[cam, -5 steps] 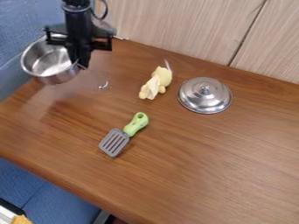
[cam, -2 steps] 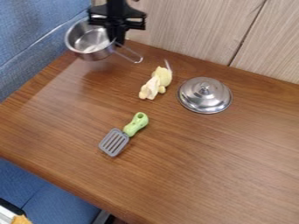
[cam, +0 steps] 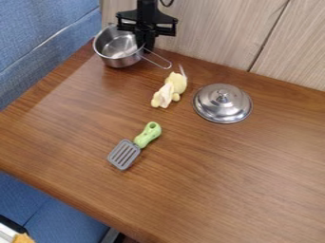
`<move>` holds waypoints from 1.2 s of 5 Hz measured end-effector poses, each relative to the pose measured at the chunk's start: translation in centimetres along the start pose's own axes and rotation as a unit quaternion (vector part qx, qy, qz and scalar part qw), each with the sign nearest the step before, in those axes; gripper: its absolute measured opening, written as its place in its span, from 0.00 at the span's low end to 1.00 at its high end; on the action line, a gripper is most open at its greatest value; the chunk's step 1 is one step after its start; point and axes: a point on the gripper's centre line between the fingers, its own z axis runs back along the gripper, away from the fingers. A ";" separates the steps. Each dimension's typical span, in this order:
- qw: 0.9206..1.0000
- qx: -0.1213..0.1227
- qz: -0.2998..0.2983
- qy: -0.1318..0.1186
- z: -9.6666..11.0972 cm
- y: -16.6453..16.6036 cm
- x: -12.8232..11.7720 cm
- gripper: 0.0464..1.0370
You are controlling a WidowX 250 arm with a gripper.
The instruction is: Move the silver pot to the upper left corner of the table
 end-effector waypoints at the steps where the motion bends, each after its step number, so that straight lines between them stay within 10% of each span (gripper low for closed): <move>1: 1.000 0.003 0.001 0.017 -0.7 -0.1 -0.3 0.04; 3: 0.999 0.008 0.021 0.037 -1.0 0.0 -1.1 0.23; 6: 0.999 0.013 0.026 0.044 -1.5 0.2 -1.8 0.97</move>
